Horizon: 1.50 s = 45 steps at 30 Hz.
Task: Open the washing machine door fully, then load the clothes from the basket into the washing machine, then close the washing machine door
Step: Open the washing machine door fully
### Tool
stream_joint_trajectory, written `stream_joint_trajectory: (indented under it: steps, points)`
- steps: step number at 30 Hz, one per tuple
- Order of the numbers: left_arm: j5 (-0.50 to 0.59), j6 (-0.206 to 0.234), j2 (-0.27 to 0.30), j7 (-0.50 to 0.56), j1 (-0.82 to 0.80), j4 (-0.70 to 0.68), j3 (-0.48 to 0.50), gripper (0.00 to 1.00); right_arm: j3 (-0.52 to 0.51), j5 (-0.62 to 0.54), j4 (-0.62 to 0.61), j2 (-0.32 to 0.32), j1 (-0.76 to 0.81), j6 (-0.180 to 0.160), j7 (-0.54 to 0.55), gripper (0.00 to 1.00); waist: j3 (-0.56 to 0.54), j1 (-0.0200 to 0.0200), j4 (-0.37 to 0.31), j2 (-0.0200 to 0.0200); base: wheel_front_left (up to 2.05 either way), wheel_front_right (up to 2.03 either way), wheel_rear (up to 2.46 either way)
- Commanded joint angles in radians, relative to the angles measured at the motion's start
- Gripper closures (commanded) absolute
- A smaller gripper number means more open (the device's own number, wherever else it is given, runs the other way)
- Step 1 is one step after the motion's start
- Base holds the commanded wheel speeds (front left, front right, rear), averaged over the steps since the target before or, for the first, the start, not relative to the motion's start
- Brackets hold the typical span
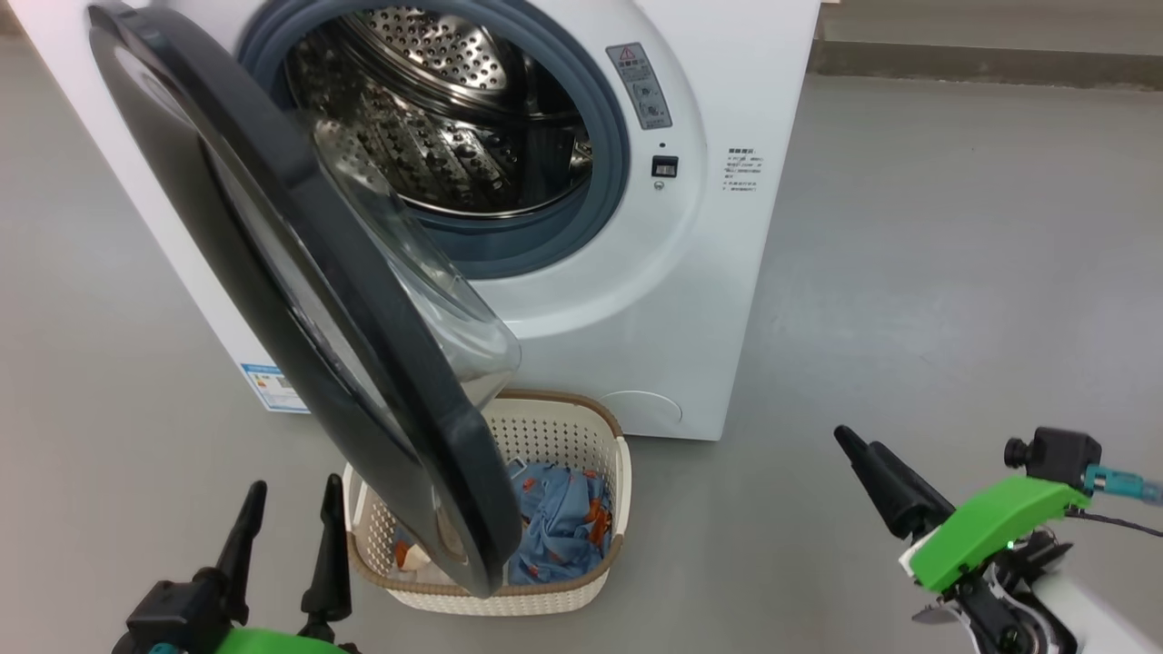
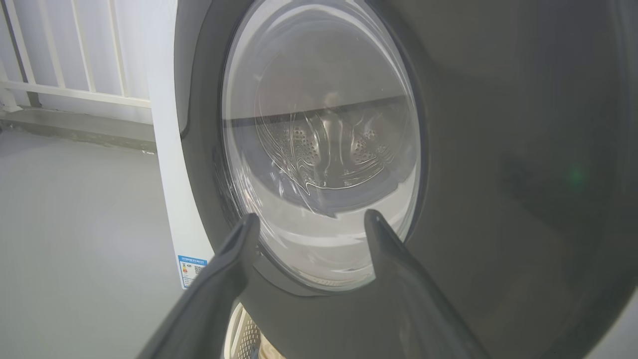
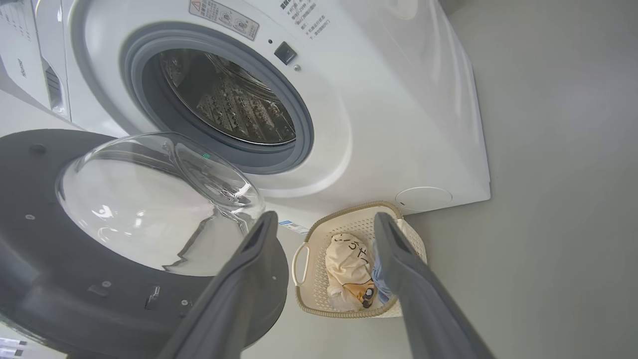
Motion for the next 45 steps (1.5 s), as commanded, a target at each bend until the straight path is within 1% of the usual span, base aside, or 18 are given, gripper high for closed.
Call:
stream_joint_trajectory:
  steps: [1, 5, 7, 10, 12, 16, 20, 23, 31, 36, 45]
  points:
    - [0.003, 0.001, 0.009, -0.007, -0.01, -0.025, 0.035, 0.0, 0.02, -0.025, -0.021, -0.022, 0.007, 0.006, -0.028, 0.0, -0.001, 0.0, 0.0, 0.0, 0.0, 0.0, 0.0]
    - [0.003, 0.001, 0.008, -0.007, -0.009, -0.024, 0.034, 0.0, 0.078, -0.064, 0.0, -0.046, 0.024, 0.006, -0.155, 0.0, -0.008, 0.0, 0.004, 0.0, 0.0, 0.0, 0.0]
    - [0.004, 0.001, 0.007, -0.007, -0.007, -0.024, 0.035, 0.0, 0.106, -0.095, 0.019, -0.061, 0.03, 0.006, -0.197, 0.0, -0.012, 0.0, 0.006, 0.0, 0.0, 0.0, 0.0]
    - [0.005, 0.001, 0.006, -0.007, -0.002, -0.025, 0.039, 0.0, 0.112, -0.121, 0.043, -0.062, 0.038, 0.006, -0.227, 0.0, -0.017, 0.0, 0.007, 0.0, 0.0, 0.0, 0.0]
    - [0.006, 0.001, 0.005, -0.007, 0.0, -0.027, 0.042, 0.0, 0.107, -0.17, 0.058, -0.067, 0.041, 0.006, -0.233, 0.0, -0.019, 0.0, 0.007, 0.0, 0.0, 0.0, 0.0]
    - [0.008, 0.001, 0.004, -0.007, 0.004, -0.032, 0.046, 0.0, -0.006, -0.305, 0.053, -0.041, 0.066, 0.006, -0.234, 0.0, -0.021, 0.0, 0.004, 0.0, 0.0, 0.0, 0.0]
    - [0.009, 0.001, 0.004, -0.007, 0.006, -0.037, 0.045, 0.0, -0.128, -0.449, 0.017, 0.003, 0.11, 0.006, -0.234, 0.0, -0.02, 0.0, 0.005, 0.0, 0.0, 0.0, 0.0]
    - [0.009, 0.001, 0.004, -0.007, 0.005, -0.038, 0.041, 0.0, -0.197, -0.551, -0.02, 0.038, 0.144, 0.006, -0.234, 0.0, -0.018, 0.0, 0.008, 0.0, 0.0, 0.0, 0.0]
    - [0.011, 0.001, 0.004, -0.007, 0.001, -0.037, 0.036, 0.0, -0.322, -0.775, -0.116, 0.105, 0.224, 0.006, -0.235, 0.0, -0.013, 0.0, 0.018, 0.0, 0.0, 0.0, 0.0]
    - [0.012, 0.001, 0.004, -0.007, 0.0, -0.036, 0.035, 0.0, -0.378, -0.876, -0.14, 0.137, 0.256, 0.006, -0.235, 0.0, -0.012, 0.0, 0.02, 0.0, 0.0, 0.0, 0.0]
    - [0.01, 0.001, 0.004, -0.007, -0.004, -0.036, 0.033, 0.0, -0.395, -0.939, -0.105, 0.148, 0.286, 0.006, -0.235, 0.0, -0.011, 0.0, 0.024, 0.0, 0.0, 0.0, 0.0]
